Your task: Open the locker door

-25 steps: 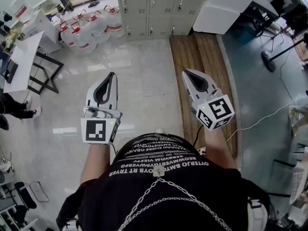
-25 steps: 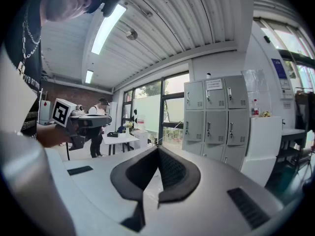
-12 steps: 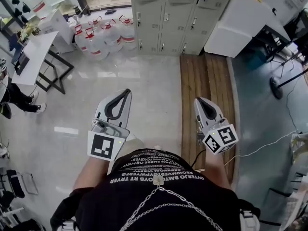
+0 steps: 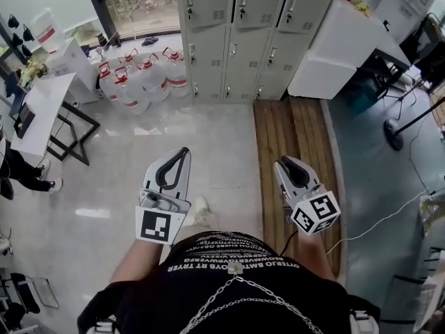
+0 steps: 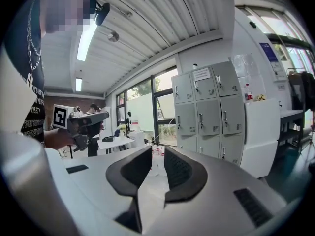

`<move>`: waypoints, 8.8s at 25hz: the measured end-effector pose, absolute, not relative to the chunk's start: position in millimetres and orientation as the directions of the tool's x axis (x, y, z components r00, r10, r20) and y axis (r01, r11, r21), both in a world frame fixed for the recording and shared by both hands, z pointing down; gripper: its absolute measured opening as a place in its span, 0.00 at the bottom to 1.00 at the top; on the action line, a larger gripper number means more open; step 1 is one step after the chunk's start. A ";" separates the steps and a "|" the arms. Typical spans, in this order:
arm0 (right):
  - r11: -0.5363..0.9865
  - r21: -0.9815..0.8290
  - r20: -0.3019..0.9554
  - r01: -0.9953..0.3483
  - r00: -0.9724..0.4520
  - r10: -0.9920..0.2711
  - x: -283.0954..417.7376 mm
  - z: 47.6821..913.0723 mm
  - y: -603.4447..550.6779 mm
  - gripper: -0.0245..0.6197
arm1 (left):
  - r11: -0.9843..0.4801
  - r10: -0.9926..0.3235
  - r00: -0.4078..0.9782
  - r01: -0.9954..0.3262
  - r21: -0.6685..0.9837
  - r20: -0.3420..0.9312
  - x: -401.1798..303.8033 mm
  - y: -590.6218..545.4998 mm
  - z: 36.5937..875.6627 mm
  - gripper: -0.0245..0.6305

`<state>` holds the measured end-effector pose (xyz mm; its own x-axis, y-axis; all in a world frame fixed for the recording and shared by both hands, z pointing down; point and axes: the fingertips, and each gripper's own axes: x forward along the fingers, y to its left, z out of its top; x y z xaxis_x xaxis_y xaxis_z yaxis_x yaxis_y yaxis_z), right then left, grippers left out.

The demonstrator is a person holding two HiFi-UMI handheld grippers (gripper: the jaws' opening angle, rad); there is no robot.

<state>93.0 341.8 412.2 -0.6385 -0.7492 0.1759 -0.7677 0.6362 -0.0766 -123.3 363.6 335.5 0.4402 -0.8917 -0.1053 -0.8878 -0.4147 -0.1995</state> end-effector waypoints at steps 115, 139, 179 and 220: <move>0.609 -0.277 0.228 -0.743 -0.667 -0.709 138.6 447.2 -340.1 0.30 | -0.573 -0.813 0.556 -0.817 -0.069 0.170 -42.0 -343.9 423.6 0.04; 0.712 -0.229 0.157 -0.664 -0.747 -0.646 0.9 411.7 -508.2 0.33 | -0.547 -0.832 0.529 -0.834 -0.079 0.167 -152.3 -439.5 425.0 0.04; 0.710 -0.192 0.305 -0.678 -0.729 -0.613 37.7 432.7 -482.3 0.22 | -0.620 -0.767 0.600 -0.785 -0.019 0.225 -79.8 -400.9 453.0 0.04; 0.647 -0.089 0.152 -0.757 -0.652 -0.743 275.2 394.9 -325.8 0.03 | -0.556 -0.825 0.543 -0.829 -0.057 0.157 65.5 -289.1 384.6 0.04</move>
